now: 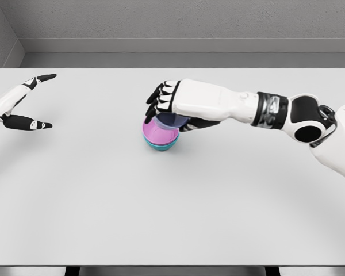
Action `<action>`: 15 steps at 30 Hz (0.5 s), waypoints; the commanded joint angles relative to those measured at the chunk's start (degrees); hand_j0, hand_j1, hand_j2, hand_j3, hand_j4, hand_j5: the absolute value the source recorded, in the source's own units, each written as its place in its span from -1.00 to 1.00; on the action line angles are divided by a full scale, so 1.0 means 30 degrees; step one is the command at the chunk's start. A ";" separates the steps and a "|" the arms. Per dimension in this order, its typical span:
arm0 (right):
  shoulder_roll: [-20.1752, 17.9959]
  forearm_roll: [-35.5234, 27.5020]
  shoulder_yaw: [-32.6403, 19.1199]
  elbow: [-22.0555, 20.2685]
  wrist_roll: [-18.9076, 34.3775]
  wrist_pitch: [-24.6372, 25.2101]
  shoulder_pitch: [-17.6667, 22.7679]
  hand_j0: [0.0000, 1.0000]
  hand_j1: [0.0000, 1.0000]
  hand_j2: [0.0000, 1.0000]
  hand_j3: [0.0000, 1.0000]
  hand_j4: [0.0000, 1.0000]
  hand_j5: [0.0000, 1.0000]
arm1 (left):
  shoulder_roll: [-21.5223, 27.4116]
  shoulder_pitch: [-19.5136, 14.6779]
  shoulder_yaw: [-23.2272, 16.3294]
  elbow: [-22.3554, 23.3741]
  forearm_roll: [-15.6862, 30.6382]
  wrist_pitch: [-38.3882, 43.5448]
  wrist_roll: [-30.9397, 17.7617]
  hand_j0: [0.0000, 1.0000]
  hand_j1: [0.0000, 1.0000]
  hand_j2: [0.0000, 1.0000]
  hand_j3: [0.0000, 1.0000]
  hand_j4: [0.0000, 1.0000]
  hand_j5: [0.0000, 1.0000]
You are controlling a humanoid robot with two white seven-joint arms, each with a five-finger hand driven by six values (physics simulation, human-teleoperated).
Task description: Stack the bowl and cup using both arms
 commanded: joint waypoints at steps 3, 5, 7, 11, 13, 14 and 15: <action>0.0375 0.0121 0.0198 0.0128 -0.0009 0.0031 0.0000 0.33 0.33 0.33 0.33 0.33 0.33 | 0.0014 0.0000 0.0006 0.0088 0.0173 0.0036 0.0008 1.00 1.00 1.00 1.00 1.00 1.00; 0.0375 0.0121 0.0256 0.0391 -0.0009 0.0031 0.0000 0.33 0.33 0.33 0.33 0.33 0.33 | -0.0103 0.0000 0.0006 0.0088 0.0174 0.0036 0.0008 1.00 1.00 1.00 1.00 1.00 1.00; 0.0404 0.0121 0.0256 0.0421 -0.0038 0.0031 0.0000 0.33 0.33 0.33 0.33 0.33 0.33 | -0.0103 0.0000 0.0006 0.0088 0.0174 0.0036 0.0008 1.00 1.00 1.00 1.00 1.00 1.00; 0.0520 0.0180 0.0432 0.0772 -0.0038 0.0031 -0.0029 0.34 0.34 0.34 0.34 0.34 0.34 | -0.0103 0.0000 0.0006 0.0088 0.0174 0.0036 0.0008 1.00 1.00 1.00 1.00 1.00 1.00; 0.0814 0.0327 0.0462 0.1124 -0.0009 0.0031 -0.0029 0.35 0.35 0.35 0.35 0.35 0.35 | -0.0103 0.0000 0.0006 0.0088 0.0174 0.0036 0.0008 1.00 1.00 1.00 1.00 1.00 1.00; 0.0814 0.0356 0.0491 0.1153 -0.0009 0.0031 -0.0058 0.35 0.35 0.35 0.35 0.35 0.35 | -0.0103 0.0000 0.0006 0.0088 0.0174 0.0036 0.0008 1.00 1.00 1.00 1.00 1.00 1.00; 0.0931 0.0414 0.0491 0.1358 -0.0009 0.0031 -0.0059 0.35 0.35 0.35 0.35 0.35 0.35 | -0.0103 0.0000 0.0006 0.0088 0.0174 0.0036 0.0008 1.00 1.00 1.00 1.00 1.00 1.00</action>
